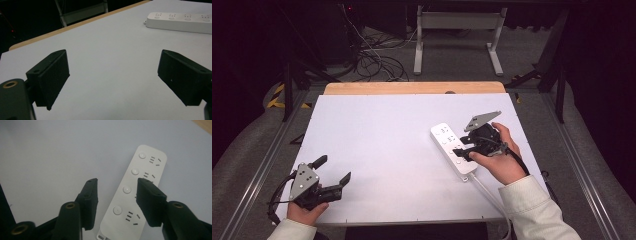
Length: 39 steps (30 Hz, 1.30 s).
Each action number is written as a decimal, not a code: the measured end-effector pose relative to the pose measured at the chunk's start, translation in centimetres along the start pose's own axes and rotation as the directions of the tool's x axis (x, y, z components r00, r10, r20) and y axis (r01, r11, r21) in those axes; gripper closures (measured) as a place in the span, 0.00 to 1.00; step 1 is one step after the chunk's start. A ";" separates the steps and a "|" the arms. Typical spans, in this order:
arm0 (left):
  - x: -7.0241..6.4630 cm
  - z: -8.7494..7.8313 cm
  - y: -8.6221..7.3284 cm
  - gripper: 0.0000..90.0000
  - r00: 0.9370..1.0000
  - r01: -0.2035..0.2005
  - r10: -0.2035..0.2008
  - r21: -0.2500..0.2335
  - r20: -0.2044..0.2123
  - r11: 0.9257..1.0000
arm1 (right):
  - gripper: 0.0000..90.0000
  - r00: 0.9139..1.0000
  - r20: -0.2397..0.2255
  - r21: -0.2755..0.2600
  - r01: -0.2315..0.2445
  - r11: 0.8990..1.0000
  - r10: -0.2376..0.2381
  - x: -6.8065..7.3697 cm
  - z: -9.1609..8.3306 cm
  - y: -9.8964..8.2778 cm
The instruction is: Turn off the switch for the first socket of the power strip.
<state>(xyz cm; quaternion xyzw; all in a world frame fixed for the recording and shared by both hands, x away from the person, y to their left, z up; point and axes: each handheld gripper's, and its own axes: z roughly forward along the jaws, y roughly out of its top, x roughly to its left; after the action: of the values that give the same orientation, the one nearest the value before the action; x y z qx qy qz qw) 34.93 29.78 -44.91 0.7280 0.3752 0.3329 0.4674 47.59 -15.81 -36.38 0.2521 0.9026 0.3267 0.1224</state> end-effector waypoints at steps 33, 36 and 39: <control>0.0 0.0 0.0 0.12 1.000 0.002 -0.002 -0.003 -0.010 1.000 | 0.25 0.996 0.033 -0.343 -0.063 0.937 0.079 0.7 -4.9 -8.1; 0.0 0.0 0.0 0.11 1.000 0.003 -0.003 -0.003 -0.012 1.000 | 0.26 0.996 0.036 -0.376 -0.058 0.925 0.078 0.6 -5.0 -9.2; 0.0 0.0 0.0 0.11 1.000 0.004 -0.004 -0.004 -0.013 1.000 | 0.25 0.997 0.028 -0.399 -0.059 0.915 0.077 0.6 -5.0 -9.9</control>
<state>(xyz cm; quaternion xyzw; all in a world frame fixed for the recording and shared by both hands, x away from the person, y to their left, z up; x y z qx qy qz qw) 34.90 29.75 -44.93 0.7242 0.3790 0.3376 0.4669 41.46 -24.64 -39.05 0.2602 0.8054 0.5017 0.1790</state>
